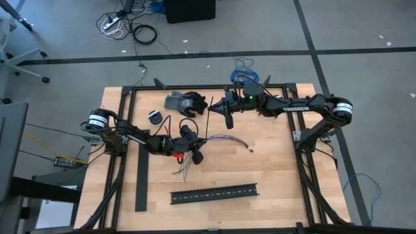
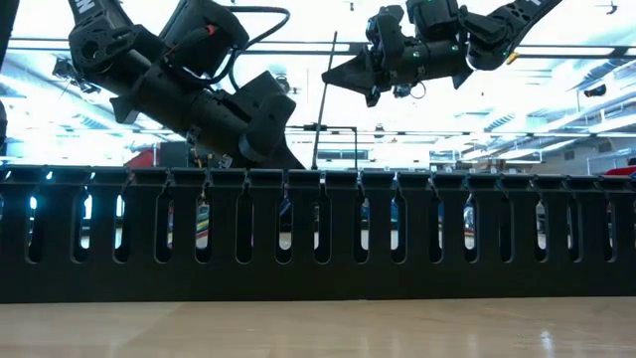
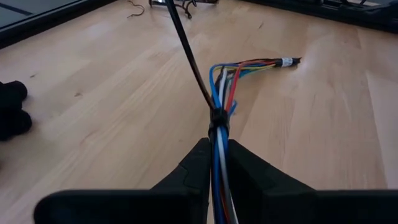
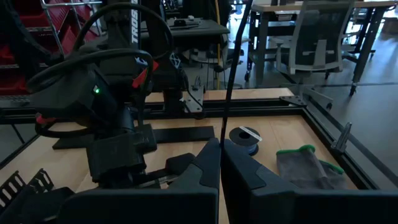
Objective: Ziptie cables
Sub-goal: Wrap the cables together using the black zip tie
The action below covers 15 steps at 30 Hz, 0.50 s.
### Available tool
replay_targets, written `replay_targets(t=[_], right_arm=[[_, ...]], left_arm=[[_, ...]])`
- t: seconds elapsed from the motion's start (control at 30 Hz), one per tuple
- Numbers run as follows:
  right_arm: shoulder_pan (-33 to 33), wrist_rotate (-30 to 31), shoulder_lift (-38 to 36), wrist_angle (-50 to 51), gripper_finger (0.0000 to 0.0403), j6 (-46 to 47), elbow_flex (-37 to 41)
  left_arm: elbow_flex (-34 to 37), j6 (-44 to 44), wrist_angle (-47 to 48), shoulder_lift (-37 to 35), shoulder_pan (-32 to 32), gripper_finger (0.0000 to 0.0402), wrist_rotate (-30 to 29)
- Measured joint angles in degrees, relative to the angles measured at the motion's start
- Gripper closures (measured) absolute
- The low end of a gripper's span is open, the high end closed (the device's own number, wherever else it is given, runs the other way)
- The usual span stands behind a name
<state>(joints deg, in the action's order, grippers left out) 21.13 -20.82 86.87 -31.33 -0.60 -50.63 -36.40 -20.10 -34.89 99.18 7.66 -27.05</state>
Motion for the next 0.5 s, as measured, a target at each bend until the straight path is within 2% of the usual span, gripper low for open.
replay_targets(t=[0.33, 0.5], right_arm=[[0.1, -1.8, 0.0, 0.0, 0.0399, 0.5, 0.0], [0.1, -2.5, 0.0, 1.2, 0.0363, 1.9, -0.1]], left_arm=[[0.0, 0.6, -0.2, 0.1, 0.1, 0.0373, -1.8], [0.1, 3.5, -4.0, 0.1, 0.1, 0.0396, -2.2]])
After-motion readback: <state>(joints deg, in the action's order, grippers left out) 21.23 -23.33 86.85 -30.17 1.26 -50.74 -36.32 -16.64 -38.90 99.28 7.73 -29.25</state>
